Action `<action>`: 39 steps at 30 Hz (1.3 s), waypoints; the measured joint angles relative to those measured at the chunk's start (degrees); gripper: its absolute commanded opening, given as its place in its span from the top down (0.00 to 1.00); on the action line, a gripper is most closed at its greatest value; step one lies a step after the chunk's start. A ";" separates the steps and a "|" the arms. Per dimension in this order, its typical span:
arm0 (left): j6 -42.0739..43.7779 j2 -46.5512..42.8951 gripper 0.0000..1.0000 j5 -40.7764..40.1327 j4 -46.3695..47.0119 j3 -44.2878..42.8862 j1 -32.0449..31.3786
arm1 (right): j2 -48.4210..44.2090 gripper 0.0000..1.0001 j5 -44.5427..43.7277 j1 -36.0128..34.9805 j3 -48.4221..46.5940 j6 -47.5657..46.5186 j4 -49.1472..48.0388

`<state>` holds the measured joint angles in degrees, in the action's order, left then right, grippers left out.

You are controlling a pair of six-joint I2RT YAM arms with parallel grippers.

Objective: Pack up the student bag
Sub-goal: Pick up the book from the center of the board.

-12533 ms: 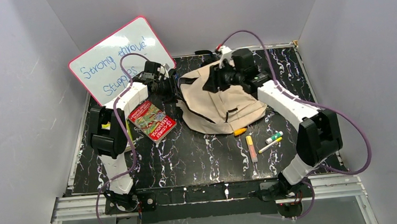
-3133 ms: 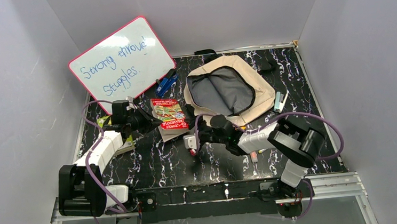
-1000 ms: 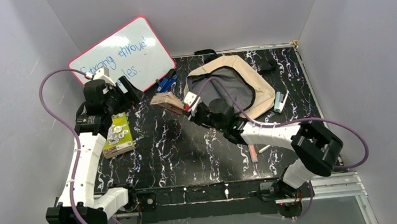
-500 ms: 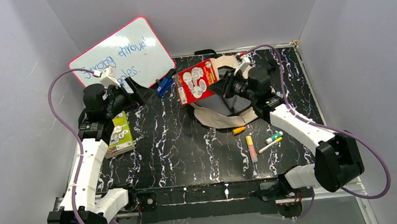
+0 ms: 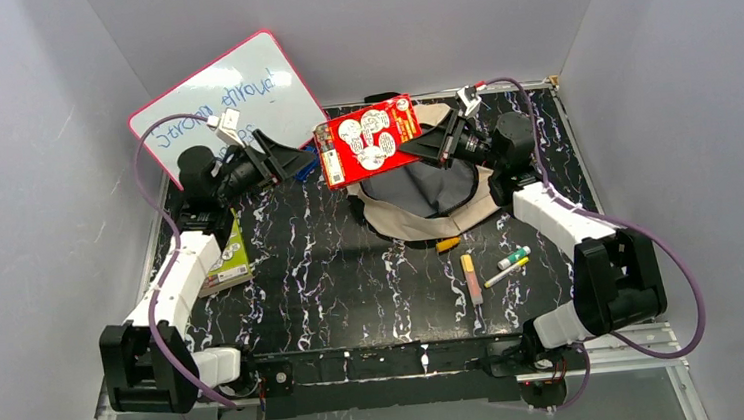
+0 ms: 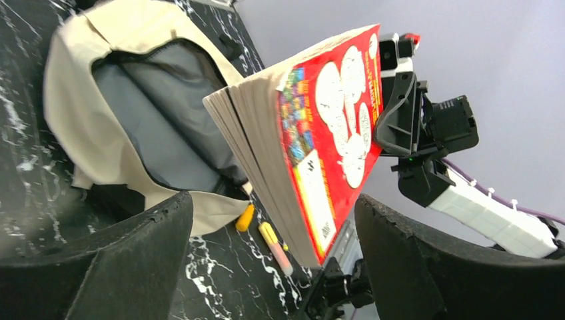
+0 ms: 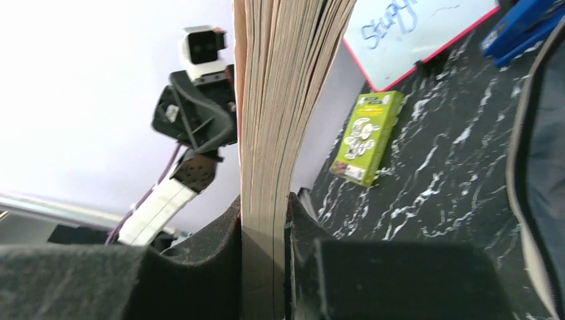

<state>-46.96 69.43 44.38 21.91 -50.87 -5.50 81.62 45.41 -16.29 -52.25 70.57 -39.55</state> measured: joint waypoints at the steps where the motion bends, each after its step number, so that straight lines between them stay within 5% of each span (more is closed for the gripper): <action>1: -0.48 0.70 0.12 -0.04 0.55 0.02 -0.66 | 0.11 1.00 0.39 0.09 0.00 0.59 -0.59; 13: -8.92 6.25 0.13 -1.49 10.47 0.63 -7.91 | 2.38 1.00 6.36 0.15 0.52 10.64 -11.98; 24: -16.79 7.91 0.59 -1.42 20.13 3.50 -10.38 | 3.76 1.00 7.45 0.17 2.08 14.27 -16.50; 27: -18.12 7.91 0.57 -1.42 21.73 3.69 -10.51 | 4.02 1.00 7.41 0.17 2.56 14.62 -16.79; 31: -19.61 7.91 0.43 -1.36 23.15 3.89 -10.78 | 4.04 1.00 7.19 0.17 2.56 14.16 -16.85; 39: -21.68 8.02 0.50 -1.03 24.41 4.57 -11.78 | 4.04 1.00 6.73 0.17 2.56 10.43 -14.27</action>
<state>-68.64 77.45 43.35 46.33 -46.30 -17.28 85.67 52.14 -16.12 -49.69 80.99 -53.82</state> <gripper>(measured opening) 0.540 0.262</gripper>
